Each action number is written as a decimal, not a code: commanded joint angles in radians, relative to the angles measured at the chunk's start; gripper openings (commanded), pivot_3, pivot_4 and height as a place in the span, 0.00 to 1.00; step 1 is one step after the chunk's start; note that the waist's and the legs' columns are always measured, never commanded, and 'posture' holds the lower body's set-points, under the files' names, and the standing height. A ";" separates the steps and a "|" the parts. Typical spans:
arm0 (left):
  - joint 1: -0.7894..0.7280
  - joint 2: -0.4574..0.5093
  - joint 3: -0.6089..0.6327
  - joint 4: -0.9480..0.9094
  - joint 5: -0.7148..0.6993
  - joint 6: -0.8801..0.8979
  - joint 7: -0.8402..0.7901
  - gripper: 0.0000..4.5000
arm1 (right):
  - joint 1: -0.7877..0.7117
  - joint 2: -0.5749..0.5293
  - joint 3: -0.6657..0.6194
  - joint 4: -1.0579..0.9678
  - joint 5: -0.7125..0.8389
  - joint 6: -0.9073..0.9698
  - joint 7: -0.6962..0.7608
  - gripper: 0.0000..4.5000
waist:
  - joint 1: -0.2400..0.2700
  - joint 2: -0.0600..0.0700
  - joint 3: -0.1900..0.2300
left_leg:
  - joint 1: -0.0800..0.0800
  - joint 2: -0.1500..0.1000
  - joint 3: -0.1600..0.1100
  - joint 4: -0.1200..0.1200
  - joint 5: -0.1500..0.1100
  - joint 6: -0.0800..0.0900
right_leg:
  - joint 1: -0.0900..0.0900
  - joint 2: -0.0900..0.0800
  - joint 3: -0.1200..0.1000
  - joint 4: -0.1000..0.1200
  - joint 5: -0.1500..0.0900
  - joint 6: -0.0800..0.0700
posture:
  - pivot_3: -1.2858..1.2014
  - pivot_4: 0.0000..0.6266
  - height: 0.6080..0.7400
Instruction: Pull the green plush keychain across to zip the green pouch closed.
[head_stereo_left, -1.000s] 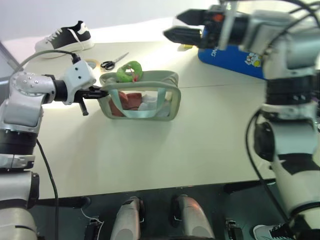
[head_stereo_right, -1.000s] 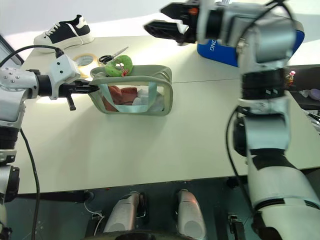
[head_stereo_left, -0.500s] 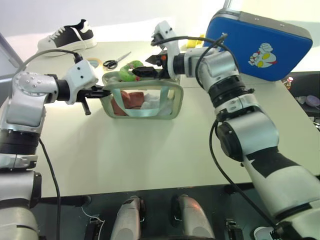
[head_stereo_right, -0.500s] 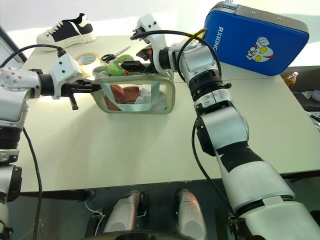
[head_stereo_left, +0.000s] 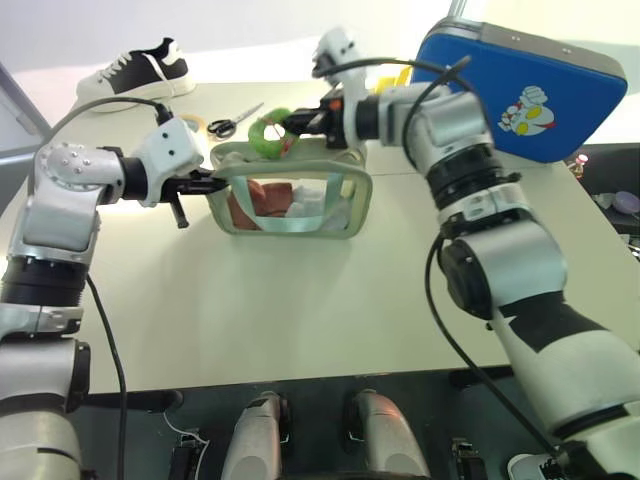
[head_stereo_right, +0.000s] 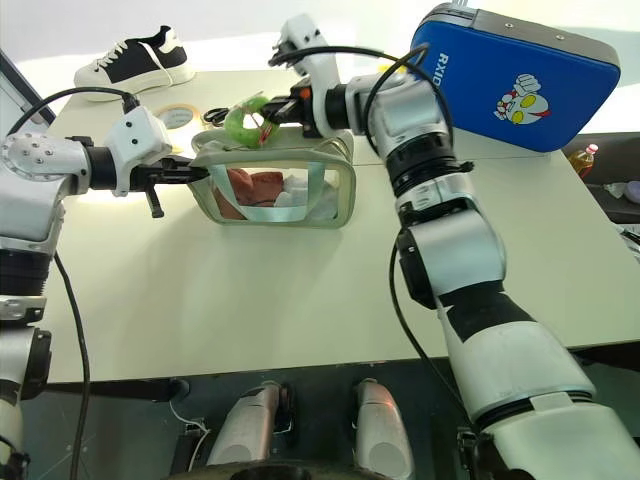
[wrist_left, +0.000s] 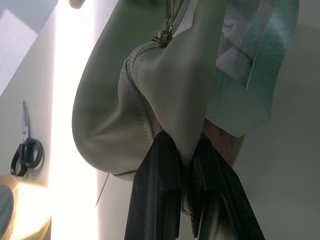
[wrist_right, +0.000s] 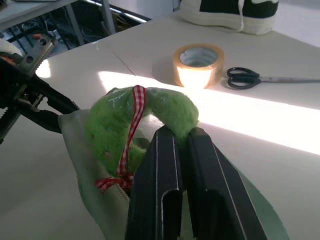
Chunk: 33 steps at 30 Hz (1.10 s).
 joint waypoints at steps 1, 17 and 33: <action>-0.025 0.006 0.007 -0.003 -0.003 -0.015 -0.009 0.00 | 0.070 -0.111 -0.058 -0.267 0.038 0.104 -0.022 0.03 | 0.002 0.000 0.000 | 0.000 0.000 0.000 0.000 0.000 0.000 | 0.000 0.000 0.000 0.000 0.000 0.000 | 0.52 0.24 1.00; -0.027 0.033 0.011 0.012 0.001 -0.026 -0.033 0.00 | 0.598 -0.439 0.195 -0.596 -0.400 -0.305 -0.255 0.03 | -0.006 0.000 0.000 | 0.002 0.001 0.002 0.000 0.000 0.000 | 0.000 0.000 0.000 0.000 0.000 0.000 | 0.52 0.24 1.00; -0.006 0.034 0.015 -0.032 -0.006 0.004 -0.028 0.00 | 0.753 -0.132 0.229 -0.438 -0.387 -0.319 -0.337 0.03 | -0.008 -0.001 -0.001 | 0.004 0.001 0.000 0.000 0.000 0.000 | 0.003 0.002 0.000 0.000 0.000 0.000 | 0.52 0.24 1.00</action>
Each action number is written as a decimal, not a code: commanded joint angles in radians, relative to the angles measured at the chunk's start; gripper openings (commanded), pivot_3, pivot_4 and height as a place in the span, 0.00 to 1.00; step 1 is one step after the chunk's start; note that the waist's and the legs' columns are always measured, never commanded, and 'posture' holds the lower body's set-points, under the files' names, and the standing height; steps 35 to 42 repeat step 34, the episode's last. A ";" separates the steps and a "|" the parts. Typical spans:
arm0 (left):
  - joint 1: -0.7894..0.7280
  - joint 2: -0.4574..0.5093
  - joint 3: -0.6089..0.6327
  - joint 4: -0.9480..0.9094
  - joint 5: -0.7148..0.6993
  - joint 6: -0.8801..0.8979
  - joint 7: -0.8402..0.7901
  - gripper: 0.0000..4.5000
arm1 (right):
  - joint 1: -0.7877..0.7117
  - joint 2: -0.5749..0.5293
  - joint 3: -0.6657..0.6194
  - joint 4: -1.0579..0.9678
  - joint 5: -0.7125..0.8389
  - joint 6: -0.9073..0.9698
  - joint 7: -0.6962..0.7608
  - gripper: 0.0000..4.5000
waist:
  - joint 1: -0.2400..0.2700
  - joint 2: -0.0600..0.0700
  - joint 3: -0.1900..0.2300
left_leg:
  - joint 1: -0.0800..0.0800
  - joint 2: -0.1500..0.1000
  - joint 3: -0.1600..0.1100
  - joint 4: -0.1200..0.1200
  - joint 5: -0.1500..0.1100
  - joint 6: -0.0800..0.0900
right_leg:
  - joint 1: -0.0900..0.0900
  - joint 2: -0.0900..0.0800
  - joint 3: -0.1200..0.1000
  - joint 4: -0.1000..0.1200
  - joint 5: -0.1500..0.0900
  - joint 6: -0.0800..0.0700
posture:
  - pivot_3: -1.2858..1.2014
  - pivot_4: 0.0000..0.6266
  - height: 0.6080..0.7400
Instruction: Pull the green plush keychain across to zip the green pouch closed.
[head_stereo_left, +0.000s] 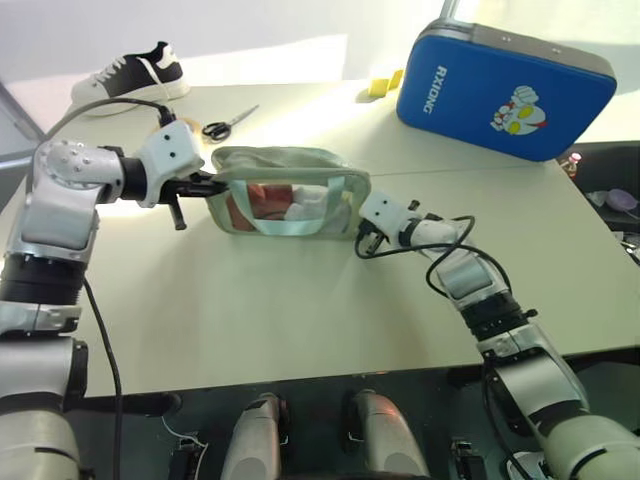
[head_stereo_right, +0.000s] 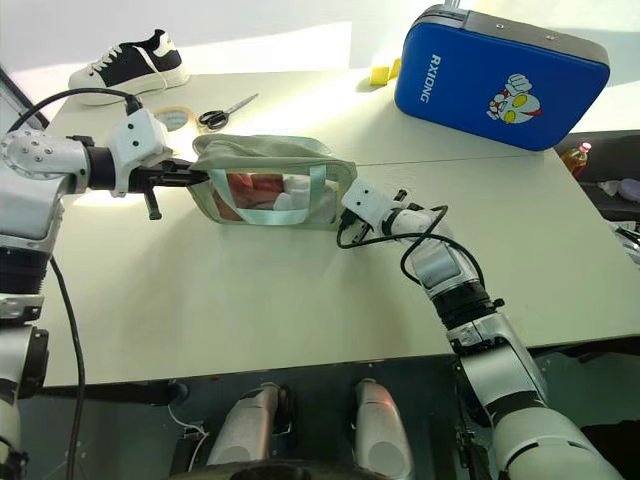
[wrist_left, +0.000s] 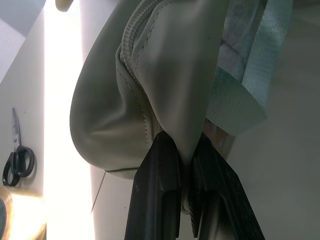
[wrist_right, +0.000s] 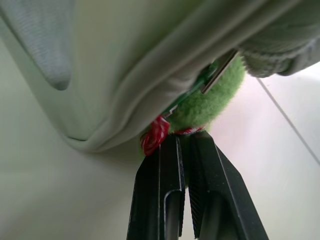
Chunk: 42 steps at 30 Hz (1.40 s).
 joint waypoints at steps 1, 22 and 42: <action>-0.002 0.018 0.026 -0.031 -0.008 0.001 0.008 0.00 | -0.006 0.016 -0.018 0.027 0.020 0.016 0.015 0.03 | 0.000 0.000 0.000 | 0.000 0.000 0.000 0.000 0.000 0.000 | 0.000 0.000 0.000 0.000 0.000 0.000 | 0.52 0.24 1.00; -0.045 0.014 0.077 0.022 -0.094 0.080 -0.019 0.50 | -0.294 -0.399 -0.291 -0.359 0.559 0.579 0.577 1.00 | 0.004 0.001 0.001 | -0.001 0.001 -0.001 0.000 0.000 0.001 | -0.003 -0.001 0.001 0.000 0.000 0.000 | 0.52 0.24 1.00; -0.076 0.114 0.242 0.066 -0.252 0.304 -0.018 1.00 | -0.241 -0.407 -0.324 -0.437 0.619 0.619 0.459 1.00 | 0.012 0.001 0.001 | -0.002 0.000 -0.002 0.000 -0.001 0.001 | -0.003 -0.002 0.001 -0.001 0.000 0.000 | 0.52 0.24 1.00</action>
